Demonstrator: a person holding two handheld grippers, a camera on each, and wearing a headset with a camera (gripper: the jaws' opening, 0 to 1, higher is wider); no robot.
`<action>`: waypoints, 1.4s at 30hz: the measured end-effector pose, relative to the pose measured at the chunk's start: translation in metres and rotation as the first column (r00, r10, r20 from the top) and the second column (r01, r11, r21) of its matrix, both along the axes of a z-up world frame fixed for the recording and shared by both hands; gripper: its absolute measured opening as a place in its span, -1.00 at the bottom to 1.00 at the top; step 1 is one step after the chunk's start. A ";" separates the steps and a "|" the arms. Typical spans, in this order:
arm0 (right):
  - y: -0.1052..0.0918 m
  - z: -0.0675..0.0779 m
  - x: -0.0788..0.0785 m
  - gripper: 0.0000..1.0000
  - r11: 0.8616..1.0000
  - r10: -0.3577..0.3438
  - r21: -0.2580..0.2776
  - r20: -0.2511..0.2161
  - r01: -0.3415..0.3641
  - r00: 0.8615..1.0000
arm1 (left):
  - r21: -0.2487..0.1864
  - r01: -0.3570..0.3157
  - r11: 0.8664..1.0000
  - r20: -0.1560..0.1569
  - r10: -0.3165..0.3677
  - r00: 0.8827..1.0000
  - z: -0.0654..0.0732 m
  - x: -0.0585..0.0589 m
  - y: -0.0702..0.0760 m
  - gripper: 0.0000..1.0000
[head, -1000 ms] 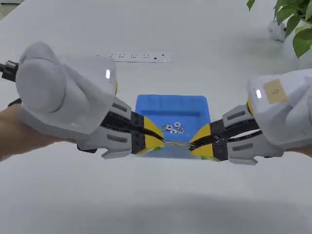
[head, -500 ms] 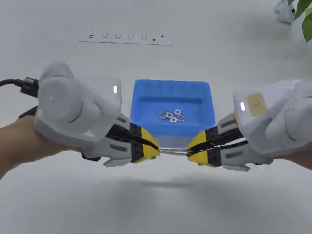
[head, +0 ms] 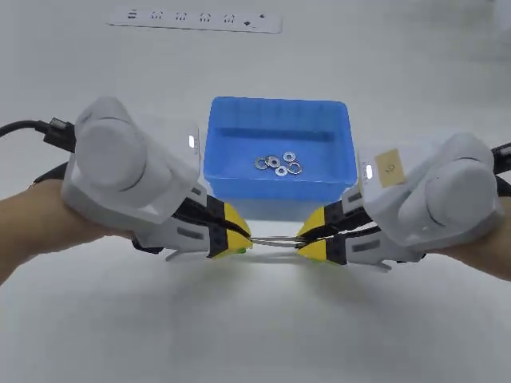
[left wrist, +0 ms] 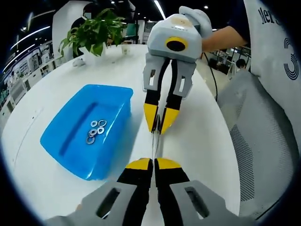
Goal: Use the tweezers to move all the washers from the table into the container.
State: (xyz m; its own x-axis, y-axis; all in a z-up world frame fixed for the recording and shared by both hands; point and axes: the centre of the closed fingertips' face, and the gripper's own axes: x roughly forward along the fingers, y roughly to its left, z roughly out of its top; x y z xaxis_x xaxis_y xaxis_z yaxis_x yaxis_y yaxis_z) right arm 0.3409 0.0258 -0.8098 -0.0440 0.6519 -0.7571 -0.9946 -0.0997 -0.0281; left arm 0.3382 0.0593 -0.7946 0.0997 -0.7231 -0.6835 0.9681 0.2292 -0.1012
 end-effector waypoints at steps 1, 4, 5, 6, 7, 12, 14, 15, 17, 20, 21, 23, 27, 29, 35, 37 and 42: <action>0.000 -0.001 0.000 -0.83 1.000 -0.001 -0.002 0.002 0.001 1.000 | 0.002 0.002 1.000 0.006 -0.002 1.000 -0.001 0.000 0.000 -0.87; 0.001 -0.004 0.000 -0.83 1.000 -0.001 -0.012 0.006 0.001 1.000 | 0.013 0.004 1.000 0.012 -0.004 1.000 -0.008 0.000 0.001 -0.87; 0.001 -0.005 -0.001 -0.83 1.000 0.004 -0.018 0.008 -0.004 1.000 | 0.018 0.006 1.000 0.010 -0.006 1.000 -0.010 -0.001 0.001 -0.87; 0.002 -0.006 -0.004 -0.83 1.000 0.014 -0.027 0.007 -0.013 1.000 | 0.027 0.010 1.000 -0.002 -0.010 1.000 -0.014 -0.004 0.002 -0.87; 0.002 -0.006 -0.005 -0.83 0.999 0.020 -0.034 0.013 -0.020 1.000 | 0.033 0.012 0.999 0.002 -0.012 1.000 -0.016 -0.005 0.002 -0.87; 0.002 -0.006 -0.004 -0.83 0.999 0.006 -0.045 0.020 -0.005 1.000 | 0.036 -0.006 0.999 -0.002 0.006 1.000 -0.017 -0.005 0.004 -0.87; 0.002 -0.006 -0.004 -0.83 0.999 0.002 -0.045 0.022 -0.001 1.000 | 0.034 -0.014 0.999 -0.005 0.015 1.000 -0.017 -0.005 0.004 -0.87; 0.002 -0.006 -0.005 -0.82 0.999 0.000 -0.048 0.023 0.001 1.000 | 0.033 -0.023 0.999 -0.006 0.023 1.000 -0.016 -0.005 0.004 -0.86; 0.003 -0.006 -0.005 -0.81 0.998 -0.006 -0.057 0.025 0.008 1.000 | 0.033 -0.027 0.999 -0.007 0.028 1.000 -0.016 -0.005 0.003 -0.86; 0.003 -0.006 -0.005 -0.79 0.998 -0.026 -0.062 0.014 0.027 1.000 | 0.034 -0.036 0.999 -0.013 0.036 0.999 -0.016 -0.005 0.003 -0.85; 0.002 -0.006 -0.005 -0.78 0.998 -0.037 -0.059 0.006 0.038 0.999 | 0.037 -0.037 0.999 -0.011 0.038 0.999 -0.016 -0.005 0.003 -0.85; 0.002 -0.007 -0.005 -0.78 0.998 -0.038 -0.056 0.011 0.038 0.999 | 0.040 -0.041 0.998 -0.014 0.042 0.999 -0.016 -0.005 0.003 -0.84; 0.002 -0.007 -0.004 -0.75 0.996 -0.052 -0.066 0.032 0.054 0.998 | 0.035 -0.059 0.998 -0.026 0.060 0.998 -0.016 -0.005 0.002 -0.81; 0.002 -0.006 -0.002 -0.70 0.995 -0.073 -0.064 0.036 0.075 0.997 | 0.017 -0.091 0.996 -0.047 0.092 0.995 -0.016 -0.005 0.001 -0.78; -0.001 -0.006 -0.004 -0.67 0.991 -0.105 -0.075 0.057 0.109 0.993 | 0.005 -0.118 0.993 -0.039 0.119 0.992 -0.015 -0.007 0.000 -0.67; -0.003 -0.006 -0.003 -0.63 0.989 -0.118 -0.077 0.063 0.123 0.991 | 0.013 -0.130 0.991 -0.029 0.130 0.991 -0.015 -0.006 0.002 -0.60; -0.010 0.010 -0.003 -0.60 0.980 -0.197 -0.009 0.038 0.197 0.980 | -0.016 -0.197 0.980 -0.025 0.196 0.980 -0.003 -0.004 0.013 -0.55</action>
